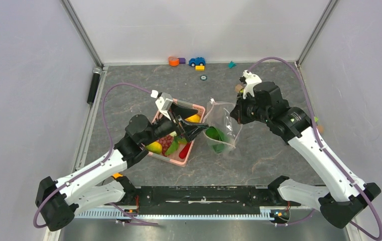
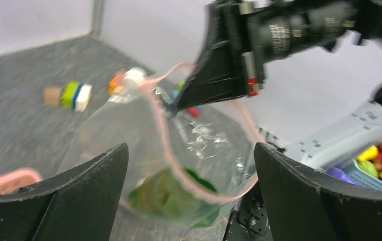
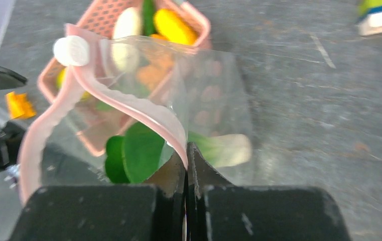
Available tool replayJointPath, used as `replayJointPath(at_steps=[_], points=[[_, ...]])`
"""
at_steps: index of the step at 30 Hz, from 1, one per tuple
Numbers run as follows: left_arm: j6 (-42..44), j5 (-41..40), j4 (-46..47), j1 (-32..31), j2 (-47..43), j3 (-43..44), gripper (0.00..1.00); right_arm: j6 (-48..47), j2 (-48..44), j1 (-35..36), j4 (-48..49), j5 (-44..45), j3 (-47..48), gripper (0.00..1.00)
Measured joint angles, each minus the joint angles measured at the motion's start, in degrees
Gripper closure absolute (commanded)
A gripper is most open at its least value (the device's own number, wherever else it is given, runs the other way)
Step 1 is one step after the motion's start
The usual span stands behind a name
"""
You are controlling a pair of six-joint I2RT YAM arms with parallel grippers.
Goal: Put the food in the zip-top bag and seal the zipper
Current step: Pick up the fake vegetable from the bin.
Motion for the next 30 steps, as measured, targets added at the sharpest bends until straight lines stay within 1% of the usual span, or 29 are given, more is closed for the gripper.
replayJointPath(at_steps=[5,9,11,14,18,22,26,30], points=[[-1.4,-12.0,-12.7,0.1,-0.2,2.0,0.0,-1.0,0.2,-0.8,-4.1,13.5,0.5,1.0],[-3.4,-19.6,-20.6,1.6,1.9,4.2,0.0,-1.0,0.8,-1.1,-9.6,25.4,4.1,1.0],[-4.3,-21.2,-22.9,3.1,3.2,4.7,0.0,-1.0,0.7,-1.1,-11.8,30.1,6.7,1.0],[-5.3,-22.6,-25.5,5.6,5.2,4.9,0.0,-1.9,0.3,-1.2,-13.5,34.1,9.6,1.0],[-6.0,-23.1,-28.0,8.5,6.6,4.9,0.0,-3.3,0.4,-1.2,-15.1,38.8,10.5,1.0],[-6.6,-23.7,-29.9,10.8,6.7,4.9,0.0,-4.3,2.3,-1.4,-15.3,40.1,9.4,1.0],[-7.7,-24.9,-31.7,12.7,6.7,4.9,0.0,-5.1,4.7,-1.4,-10.8,37.1,2.0,1.0],[-8.9,-27.4,-34.3,13.4,7.3,4.9,0.0,-5.2,5.9,-1.4,-3.8,31.9,-7.5,1.0]])
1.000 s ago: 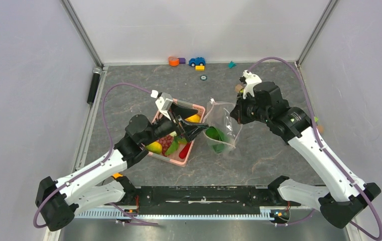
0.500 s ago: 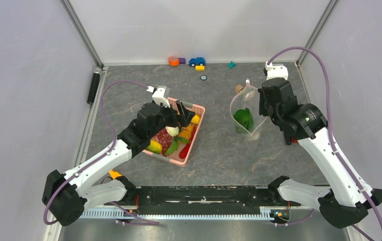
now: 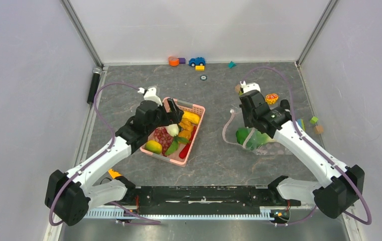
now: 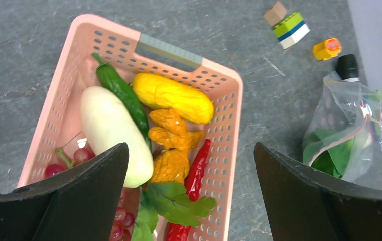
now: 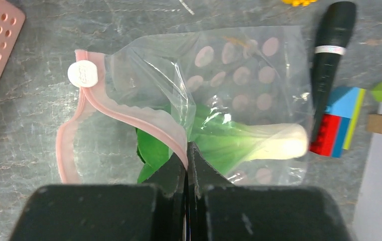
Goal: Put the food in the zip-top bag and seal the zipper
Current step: Pick up the fake vegetable from the bin.
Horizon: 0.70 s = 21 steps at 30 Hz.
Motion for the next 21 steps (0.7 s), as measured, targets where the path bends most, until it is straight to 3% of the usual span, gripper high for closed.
replayJointPath(at_steps=[8,21], points=[[-1.2,-3.3,-2.0,0.1,5.5,0.1,0.0,-0.6,-0.4,0.0,11.0,-6.9,-6.6,1.0],[-1.2,-8.3,-2.4,0.2,20.2,5.7,0.06,-2.6,-4.1,0.0,14.6,-8.6,-12.0,1.0]])
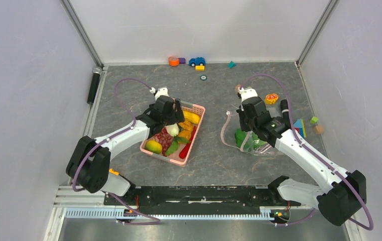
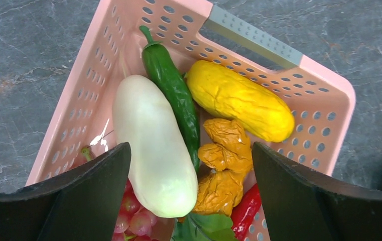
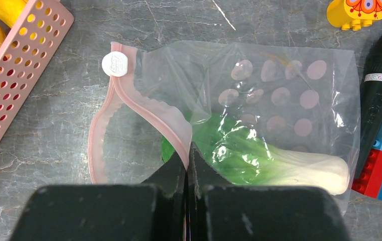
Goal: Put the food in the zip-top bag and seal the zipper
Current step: Pick up the fake vegetable from the bin.
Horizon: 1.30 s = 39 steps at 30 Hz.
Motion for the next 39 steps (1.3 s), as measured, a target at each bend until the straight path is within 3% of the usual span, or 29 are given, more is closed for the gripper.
replayJointPath(at_steps=[16,25,39], points=[[-2.8,-4.6,-5.2,0.2,5.6,2.3,0.16,-0.3,-1.5,0.0,1.1,0.7,-1.8,1.0],[-3.7,-4.2,-6.2,0.2,7.7,2.6,0.42,-0.3,-1.6,0.0,1.5,1.6,-2.1,1.0],[-3.8,-3.0,-6.4,0.3,7.7,2.8,0.6,-0.2,-3.4,0.0,1.5,2.8,-2.1,1.0]])
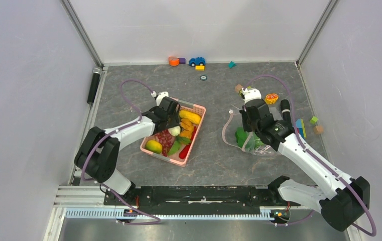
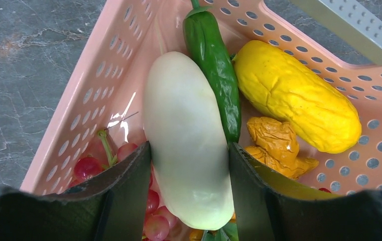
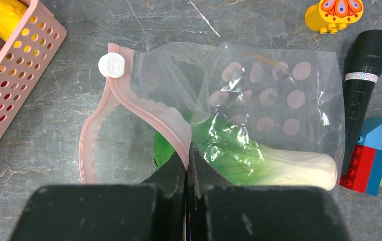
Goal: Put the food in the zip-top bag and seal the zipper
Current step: Pick up the fake vegetable from the bin.
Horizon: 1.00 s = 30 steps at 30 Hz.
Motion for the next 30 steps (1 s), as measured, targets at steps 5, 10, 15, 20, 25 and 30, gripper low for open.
replayJointPath(at_steps=[5,10,15,20,25,30], points=[[0.0,1.4,-0.3,0.0,-2.6,0.0,0.64,0.0,-0.6,0.0,0.0,0.1,0.0,1.0],[0.0,1.9,0.2,0.0,-9.1,-0.9,0.65,0.0,-1.4,0.0,0.0,0.2,0.0,1.0],[0.0,4.1,2.2,0.0,-15.8,-3.3,0.67,0.2,-1.8,0.0,0.4,0.2,0.0,1.0],[1.0,9.9,5.8,0.0,-22.5,-7.1,0.67,0.2,-2.1,0.0,0.4,0.1,0.0,1.0],[2.7,13.8,8.7,0.0,-28.3,-9.4,0.66,0.2,-2.1,0.0,0.5,-0.7,0.0,1.0],[5.7,22.9,13.4,0.0,-33.1,-12.0,0.66,-0.3,-2.2,0.0,0.9,-4.1,0.0,1.0]])
